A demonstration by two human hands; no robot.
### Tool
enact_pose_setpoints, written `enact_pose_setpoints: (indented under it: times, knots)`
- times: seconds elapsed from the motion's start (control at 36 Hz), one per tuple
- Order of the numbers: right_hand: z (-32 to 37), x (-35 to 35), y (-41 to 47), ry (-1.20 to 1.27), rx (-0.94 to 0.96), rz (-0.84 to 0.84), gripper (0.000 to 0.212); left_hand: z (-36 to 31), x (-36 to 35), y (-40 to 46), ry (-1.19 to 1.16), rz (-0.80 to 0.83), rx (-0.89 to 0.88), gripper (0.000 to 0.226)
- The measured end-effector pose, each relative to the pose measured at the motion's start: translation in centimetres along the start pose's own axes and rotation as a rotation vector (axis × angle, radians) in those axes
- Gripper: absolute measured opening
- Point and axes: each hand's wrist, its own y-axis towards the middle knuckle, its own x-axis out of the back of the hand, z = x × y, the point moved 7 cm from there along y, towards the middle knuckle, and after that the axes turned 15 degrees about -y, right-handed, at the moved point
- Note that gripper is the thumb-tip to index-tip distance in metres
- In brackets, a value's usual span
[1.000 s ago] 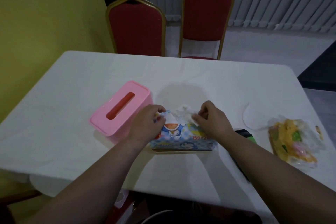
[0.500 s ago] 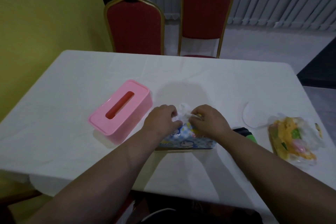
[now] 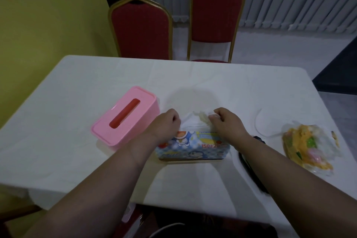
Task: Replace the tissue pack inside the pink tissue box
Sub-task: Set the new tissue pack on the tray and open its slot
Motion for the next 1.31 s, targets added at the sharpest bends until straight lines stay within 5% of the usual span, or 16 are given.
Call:
enact_pose_setpoints:
  times: [0.28,0.5,0.64,0.94,1.06,1.19,1.31]
  knots:
    - [-0.8,-0.2,0.3,0.061,-0.068,0.004,0.031,0.9,2.1,1.2,-0.252,-0.081,0.142,0.021]
    - [-0.9,-0.2,0.5,0.072,-0.087,-0.001,0.033,1.6,1.6,0.4,-0.259,0.065,0.068,0.051]
    - [-1.3,0.0,0.2,0.061,-0.118,-0.04,0.035,2.4,3.3,0.3,-0.288,-0.153,0.075,0.02]
    - [-1.5,-0.2,-0.2,-0.076,-0.109,-0.082,0.035,2.0,3.7,0.5,-0.227,-0.268,-0.007,0.033]
    - [-1.5,0.3,-0.2,-0.011,-0.136,-0.09,0.036,2.1,5.3,-0.8,-0.274,-0.438,-0.073,0.034]
    - [-2.3,1.2,0.0,0.12,-0.197,-0.137,0.037,4.5,9.6,-4.9,0.144,-0.843,-0.127,0.041]
    - [-3.5,2.1,0.1,0.161,-0.233,-0.224,0.035,10.3,10.1,-5.7,0.289,-0.695,0.198,0.083]
